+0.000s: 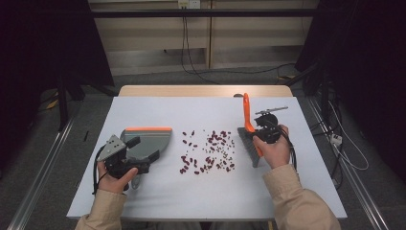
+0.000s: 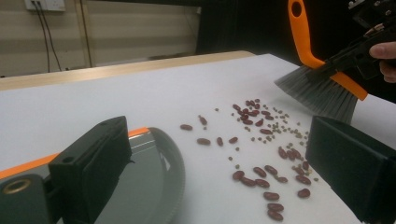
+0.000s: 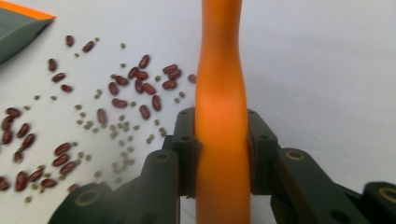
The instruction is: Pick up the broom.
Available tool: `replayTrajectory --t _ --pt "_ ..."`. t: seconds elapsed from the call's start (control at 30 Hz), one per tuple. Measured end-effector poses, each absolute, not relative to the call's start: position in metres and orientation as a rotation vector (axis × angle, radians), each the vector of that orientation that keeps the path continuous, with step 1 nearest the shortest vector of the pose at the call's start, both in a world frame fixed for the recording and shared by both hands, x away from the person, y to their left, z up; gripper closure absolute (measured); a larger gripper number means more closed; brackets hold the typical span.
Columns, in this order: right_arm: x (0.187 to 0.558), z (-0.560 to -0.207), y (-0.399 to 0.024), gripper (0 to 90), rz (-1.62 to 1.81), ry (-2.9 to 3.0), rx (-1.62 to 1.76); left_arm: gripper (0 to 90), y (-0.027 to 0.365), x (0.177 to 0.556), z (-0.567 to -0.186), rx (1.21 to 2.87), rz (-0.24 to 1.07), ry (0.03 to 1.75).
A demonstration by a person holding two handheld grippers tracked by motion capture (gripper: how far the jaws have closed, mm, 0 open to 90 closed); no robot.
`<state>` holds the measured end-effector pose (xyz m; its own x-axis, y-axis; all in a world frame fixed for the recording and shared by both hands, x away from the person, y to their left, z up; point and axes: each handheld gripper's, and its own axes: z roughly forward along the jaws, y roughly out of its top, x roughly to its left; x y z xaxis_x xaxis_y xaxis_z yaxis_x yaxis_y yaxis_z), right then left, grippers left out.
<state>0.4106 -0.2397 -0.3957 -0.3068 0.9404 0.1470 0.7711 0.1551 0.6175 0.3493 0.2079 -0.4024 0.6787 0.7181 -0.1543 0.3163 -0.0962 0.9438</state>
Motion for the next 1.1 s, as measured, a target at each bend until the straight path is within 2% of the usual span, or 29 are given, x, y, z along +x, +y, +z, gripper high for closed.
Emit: replayTrajectory --t 0.7,1.1 --pt "0.422 -0.415 -0.235 69.5 0.857 2.109 1.614 6.6 0.214 0.355 -0.408 1.699 0.424 0.861" --pt "0.413 -0.412 -0.24 58.7 0.885 2.121 1.596 6.8 0.215 0.355 -0.408 1.692 0.429 0.866"
